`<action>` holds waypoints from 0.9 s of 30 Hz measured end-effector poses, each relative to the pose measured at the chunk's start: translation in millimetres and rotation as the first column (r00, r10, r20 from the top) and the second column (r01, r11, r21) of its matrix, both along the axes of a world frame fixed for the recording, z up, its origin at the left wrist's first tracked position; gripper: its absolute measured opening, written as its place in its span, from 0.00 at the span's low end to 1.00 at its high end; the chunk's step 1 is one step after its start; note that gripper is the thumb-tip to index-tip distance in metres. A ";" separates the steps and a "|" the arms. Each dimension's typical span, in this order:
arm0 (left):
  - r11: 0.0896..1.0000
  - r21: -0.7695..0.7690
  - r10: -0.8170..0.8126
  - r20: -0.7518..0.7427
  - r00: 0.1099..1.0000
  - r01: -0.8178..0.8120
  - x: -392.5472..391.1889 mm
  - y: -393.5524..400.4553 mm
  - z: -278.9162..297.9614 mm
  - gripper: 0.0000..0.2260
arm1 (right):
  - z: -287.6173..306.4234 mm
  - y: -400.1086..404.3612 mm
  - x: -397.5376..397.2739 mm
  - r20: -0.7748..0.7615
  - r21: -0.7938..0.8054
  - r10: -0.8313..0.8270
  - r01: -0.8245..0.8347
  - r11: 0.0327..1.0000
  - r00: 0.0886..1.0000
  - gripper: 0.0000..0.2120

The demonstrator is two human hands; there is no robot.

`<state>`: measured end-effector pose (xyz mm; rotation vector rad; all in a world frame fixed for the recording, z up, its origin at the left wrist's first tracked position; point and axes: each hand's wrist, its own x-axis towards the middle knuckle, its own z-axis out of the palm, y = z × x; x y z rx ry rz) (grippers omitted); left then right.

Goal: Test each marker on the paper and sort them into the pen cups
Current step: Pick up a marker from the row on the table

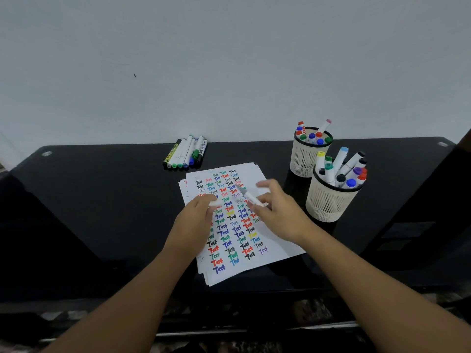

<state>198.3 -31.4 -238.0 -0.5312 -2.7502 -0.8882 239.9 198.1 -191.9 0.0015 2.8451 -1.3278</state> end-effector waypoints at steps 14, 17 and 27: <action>0.995 -0.099 -0.005 -0.019 1.000 0.003 1.8 0.5 3.7 0.18 | -12.6 1.0 -11.7 -0.115 0.469 0.139 -0.070 0.880 0.984 0.16; 0.991 -0.128 -0.037 -0.034 0.999 0.033 3.7 0.6 6.5 0.18 | -11.5 1.0 -14.4 -0.137 0.487 0.161 -0.075 0.870 0.978 0.17; 0.978 -0.168 -0.149 -0.126 0.981 0.127 10.3 0.5 9.5 0.17 | -9.0 -8.5 -20.1 -0.196 0.650 0.303 -0.108 0.752 0.933 0.17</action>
